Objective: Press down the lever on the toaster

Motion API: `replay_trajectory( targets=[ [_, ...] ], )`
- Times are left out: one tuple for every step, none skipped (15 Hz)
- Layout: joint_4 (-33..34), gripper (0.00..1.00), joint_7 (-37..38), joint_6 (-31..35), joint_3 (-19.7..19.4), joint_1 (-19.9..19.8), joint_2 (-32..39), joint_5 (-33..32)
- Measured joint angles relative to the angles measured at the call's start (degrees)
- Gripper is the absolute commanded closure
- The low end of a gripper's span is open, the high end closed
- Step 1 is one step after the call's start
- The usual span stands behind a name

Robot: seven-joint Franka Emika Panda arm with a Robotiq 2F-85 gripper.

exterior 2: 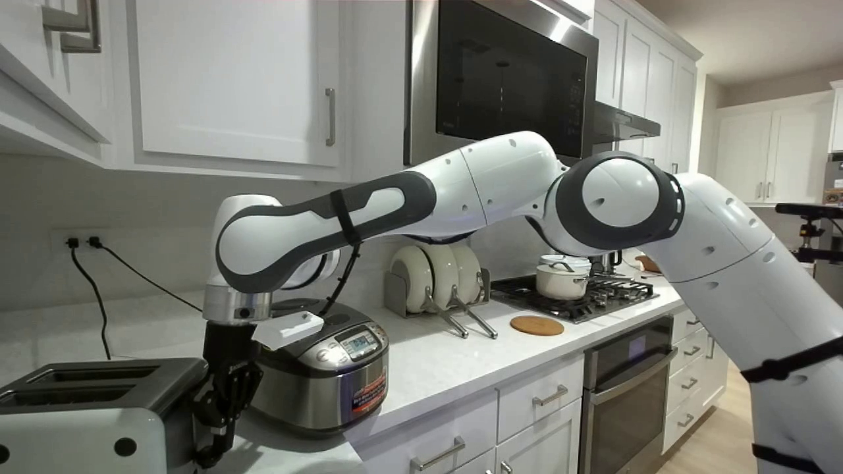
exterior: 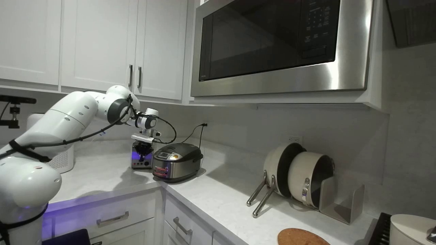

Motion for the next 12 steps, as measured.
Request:
replay_trajectory(
  targets=[
    [0.3, 0.59, 0.0, -0.3, 0.0, 0.2, 0.1, 0.0],
    [0.5, 0.50, 0.0, -0.5, 0.0, 0.4, 0.2, 0.0],
    [0.7, 0.44, 0.0, -0.8, 0.0, 0.8, 0.2, 0.0],
    [0.9, 0.35, 0.1, -1.1, 0.0, 1.1, 0.3, 0.0],
    [1.0, 0.28, 0.1, -1.3, 0.0, 1.3, 0.3, -0.1],
    [1.1, 0.20, 0.1, -1.5, 0.0, 1.5, 0.4, -0.2],
    [1.1, 0.13, 0.1, -1.5, 0.0, 1.8, 0.7, -0.4],
    [1.1, 0.06, 0.1, -1.5, -0.1, 2.1, 1.2, -0.5],
    [1.2, 0.01, 0.1, -1.5, -0.1, 2.4, 1.6, -0.9],
    [1.2, 0.00, 0.2, -1.5, -0.3, 2.8, 2.0, -1.2],
    [1.3, 0.00, 0.3, -1.5, -0.3, 3.2, 2.2, -1.8],
    [1.5, 0.00, 0.3, -1.5, -0.5, 3.6, 2.2, -2.4]
  ],
)
